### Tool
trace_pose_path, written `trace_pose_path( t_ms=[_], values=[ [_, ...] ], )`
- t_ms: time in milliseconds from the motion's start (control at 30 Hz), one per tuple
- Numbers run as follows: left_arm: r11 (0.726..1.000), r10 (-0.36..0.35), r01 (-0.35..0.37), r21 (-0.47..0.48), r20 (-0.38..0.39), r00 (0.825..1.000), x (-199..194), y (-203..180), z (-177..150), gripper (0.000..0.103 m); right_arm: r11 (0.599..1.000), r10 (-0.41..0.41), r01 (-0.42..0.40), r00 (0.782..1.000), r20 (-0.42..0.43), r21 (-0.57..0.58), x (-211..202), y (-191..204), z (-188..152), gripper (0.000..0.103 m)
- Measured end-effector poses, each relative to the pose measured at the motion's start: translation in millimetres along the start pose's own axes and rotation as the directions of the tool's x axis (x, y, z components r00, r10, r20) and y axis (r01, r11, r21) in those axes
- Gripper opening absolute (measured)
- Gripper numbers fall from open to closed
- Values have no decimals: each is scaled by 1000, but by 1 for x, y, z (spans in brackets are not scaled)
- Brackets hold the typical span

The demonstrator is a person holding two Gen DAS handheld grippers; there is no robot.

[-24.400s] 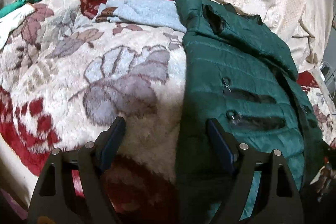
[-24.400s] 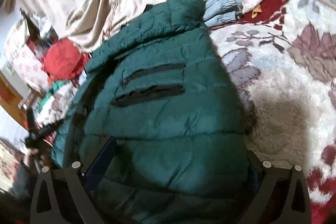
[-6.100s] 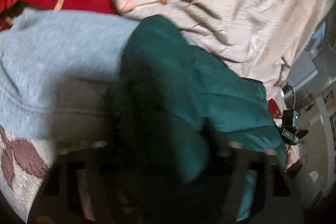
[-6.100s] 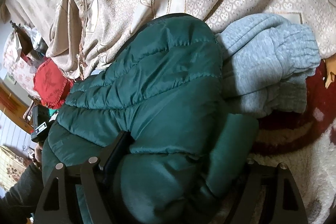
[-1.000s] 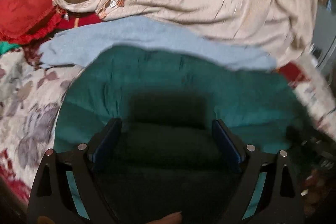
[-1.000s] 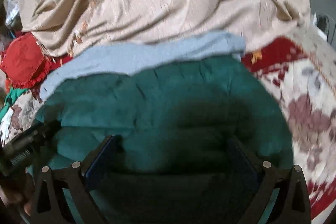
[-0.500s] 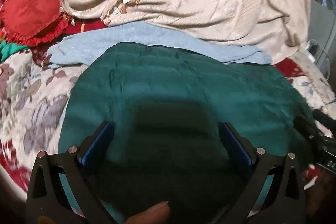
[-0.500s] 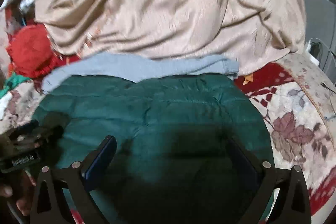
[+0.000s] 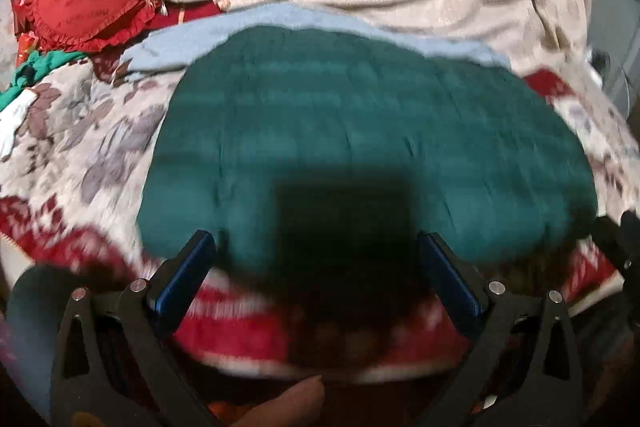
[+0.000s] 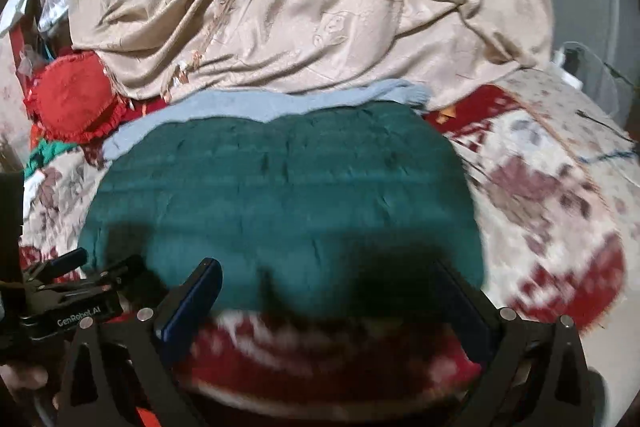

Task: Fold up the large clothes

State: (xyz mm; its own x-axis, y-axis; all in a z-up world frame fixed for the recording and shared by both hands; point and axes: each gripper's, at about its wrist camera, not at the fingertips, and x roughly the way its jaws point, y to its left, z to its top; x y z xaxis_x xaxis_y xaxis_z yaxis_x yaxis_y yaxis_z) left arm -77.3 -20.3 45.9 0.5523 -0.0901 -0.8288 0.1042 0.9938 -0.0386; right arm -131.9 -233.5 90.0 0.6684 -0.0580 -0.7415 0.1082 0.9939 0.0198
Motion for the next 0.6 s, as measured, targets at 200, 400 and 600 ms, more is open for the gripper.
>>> trace_pose_path(
  t_ms=[200,400,600],
  values=[
    [995,-74,74,60,3,997,-49,-9,-35,102,999,23,-21,999,32,-46,-65,4,-32,103],
    [994,-83,72,80,146,986,-108,-9,-32,102,995,-25,39,990,136,-97,-112,15,-51,103],
    [996,-75,63,64,194,978,-130,-6,-31,102,993,-46,62,987,152,-102,-123,19,-48,103]
  ],
)
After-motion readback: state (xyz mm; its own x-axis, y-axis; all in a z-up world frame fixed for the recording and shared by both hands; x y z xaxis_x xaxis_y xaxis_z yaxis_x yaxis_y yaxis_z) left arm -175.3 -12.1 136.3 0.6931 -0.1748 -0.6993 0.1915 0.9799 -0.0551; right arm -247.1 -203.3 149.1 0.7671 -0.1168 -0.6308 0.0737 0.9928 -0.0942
